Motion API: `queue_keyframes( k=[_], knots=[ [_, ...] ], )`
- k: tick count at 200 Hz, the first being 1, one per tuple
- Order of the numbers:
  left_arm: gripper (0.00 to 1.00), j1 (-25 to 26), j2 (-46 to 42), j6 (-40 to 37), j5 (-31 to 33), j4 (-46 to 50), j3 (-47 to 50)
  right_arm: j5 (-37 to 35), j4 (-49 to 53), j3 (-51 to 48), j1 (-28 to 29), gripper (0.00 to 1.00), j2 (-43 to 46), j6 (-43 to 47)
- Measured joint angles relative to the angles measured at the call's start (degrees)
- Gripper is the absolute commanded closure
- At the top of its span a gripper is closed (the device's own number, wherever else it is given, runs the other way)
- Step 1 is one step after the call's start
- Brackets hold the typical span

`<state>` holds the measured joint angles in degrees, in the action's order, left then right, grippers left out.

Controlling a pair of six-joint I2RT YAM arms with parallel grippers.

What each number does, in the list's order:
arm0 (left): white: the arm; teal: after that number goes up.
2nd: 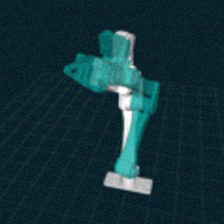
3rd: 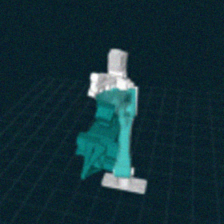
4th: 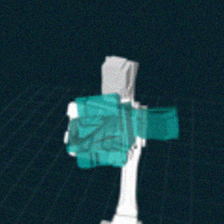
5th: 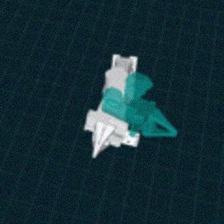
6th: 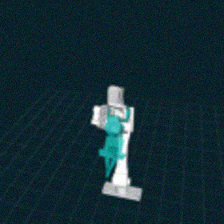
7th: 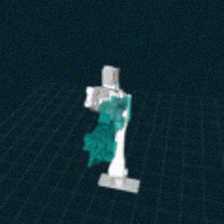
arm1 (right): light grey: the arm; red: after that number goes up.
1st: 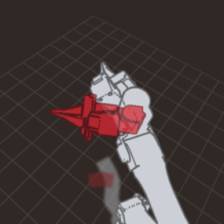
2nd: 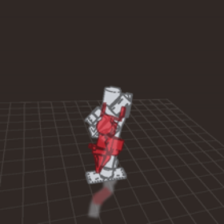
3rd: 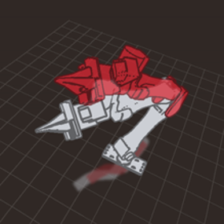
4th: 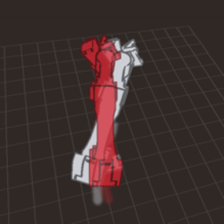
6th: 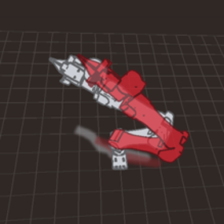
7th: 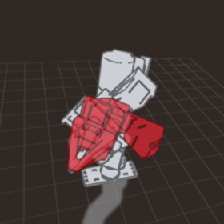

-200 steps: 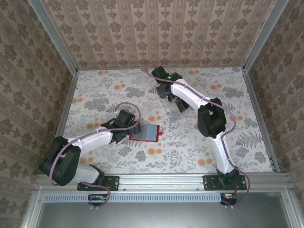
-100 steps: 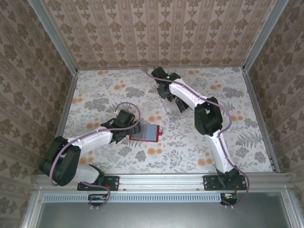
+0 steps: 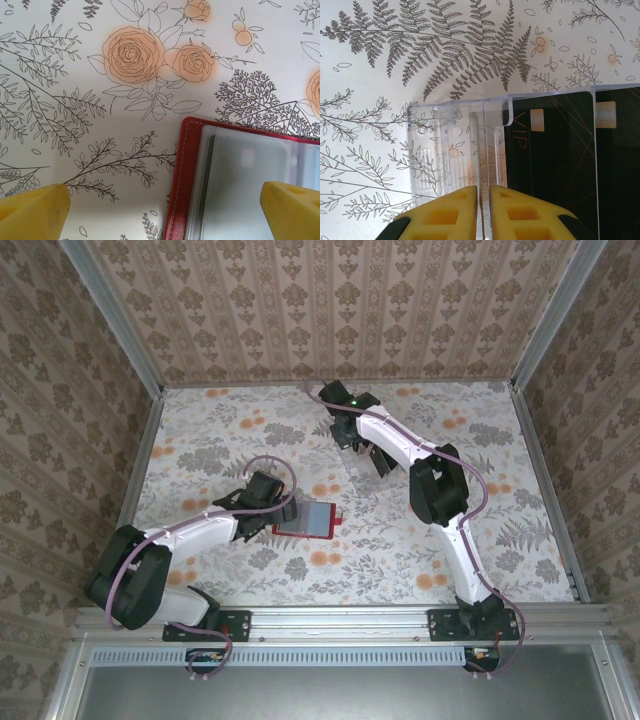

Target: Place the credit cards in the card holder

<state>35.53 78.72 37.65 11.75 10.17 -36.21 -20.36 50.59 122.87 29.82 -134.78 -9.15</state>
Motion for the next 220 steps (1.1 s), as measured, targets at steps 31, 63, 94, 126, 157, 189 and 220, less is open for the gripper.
queue_keyframes(
  k=[31,63,94,126,157,189,220],
  knots=[
    [0.0,0.0,0.0,0.0,0.0,0.0,0.0,0.04,0.0,0.0,-0.09,0.85,0.0,0.02],
    [0.0,0.0,0.0,0.0,0.0,0.0,0.0,0.09,0.0,0.0,-0.42,0.85,0.0,0.04],
    [0.0,-0.02,0.0,0.0,0.0,-0.02,0.0,0.2,0.0,0.17,-0.63,0.9,-0.11,0.24],
    [0.0,0.0,0.0,0.0,0.0,0.0,0.0,0.7,0.02,0.59,-0.68,0.98,-0.2,0.46],
    [0.0,0.0,0.0,0.0,0.0,0.0,0.0,0.83,0.26,1.31,-0.72,1.0,-0.24,0.7],
    [0.0,0.0,0.0,0.0,0.0,0.0,0.02,0.9,0.46,2.38,-0.72,1.0,-0.22,1.14],
    [0.0,-0.07,0.0,0.0,0.0,0.0,0.02,1.55,0.55,2.45,-0.72,1.0,0.26,1.29]
  ],
)
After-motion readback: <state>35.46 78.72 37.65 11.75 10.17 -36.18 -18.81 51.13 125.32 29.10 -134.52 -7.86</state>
